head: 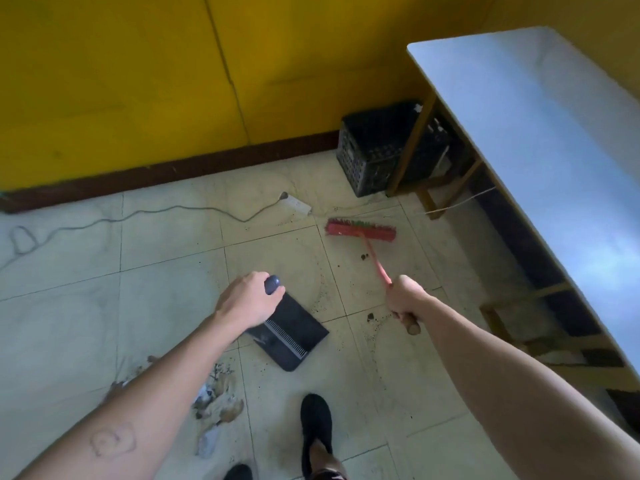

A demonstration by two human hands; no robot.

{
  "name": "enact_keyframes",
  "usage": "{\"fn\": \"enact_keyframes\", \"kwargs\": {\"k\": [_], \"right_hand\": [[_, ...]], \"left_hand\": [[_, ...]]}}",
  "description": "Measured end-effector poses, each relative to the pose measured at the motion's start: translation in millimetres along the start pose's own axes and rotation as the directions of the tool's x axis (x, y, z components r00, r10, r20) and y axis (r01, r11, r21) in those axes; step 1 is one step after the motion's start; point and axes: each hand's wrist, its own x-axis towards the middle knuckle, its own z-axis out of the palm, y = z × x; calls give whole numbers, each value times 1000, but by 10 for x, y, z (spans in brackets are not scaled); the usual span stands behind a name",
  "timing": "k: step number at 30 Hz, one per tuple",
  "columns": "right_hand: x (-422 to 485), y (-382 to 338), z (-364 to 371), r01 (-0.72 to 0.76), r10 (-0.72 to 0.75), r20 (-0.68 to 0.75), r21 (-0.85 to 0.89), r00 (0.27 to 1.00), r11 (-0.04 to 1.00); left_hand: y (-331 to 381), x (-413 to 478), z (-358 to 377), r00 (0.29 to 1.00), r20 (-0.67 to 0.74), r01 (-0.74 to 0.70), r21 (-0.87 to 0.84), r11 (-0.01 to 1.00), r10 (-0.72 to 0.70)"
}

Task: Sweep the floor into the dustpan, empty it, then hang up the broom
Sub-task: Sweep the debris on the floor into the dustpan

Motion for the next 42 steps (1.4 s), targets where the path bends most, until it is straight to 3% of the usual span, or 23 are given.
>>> {"fn": "enact_keyframes", "kwargs": {"k": [7,12,15,17,22,27,33,38,42], "right_hand": [[391,-344,99,160,-147,86,-175,985,971],[577,-672,248,330,-296,153,-303,943,894],[740,-818,377,306,-261,170,-355,950,884],[813,-871,426,268,-229,166,-279,959,922],[1157,-551,447,397,-329,229,-413,916,820],[1369,-22,177,129,-79,128,-446,989,886],[884,495,-330,-37,58,21,-536,998,844],[511,834,-368,-130,179,44,-521,983,844],[197,976,-38,-228,329,162,-448,930,865]], "left_hand": [[116,257,58,999,-37,32,36,999,-31],[122,410,55,997,-49,65,44,997,-62],[110,463,44,996,-56,77,59,995,-74],[109,510,40,995,-58,80,77,994,-76],[186,590,28,996,-54,76,87,993,-71],[213,587,20,996,-43,88,87,992,-84],[284,526,49,998,-9,70,82,994,-70],[301,406,143,1000,3,14,64,998,-15],[190,304,176,1000,-15,4,85,996,-2]]}}
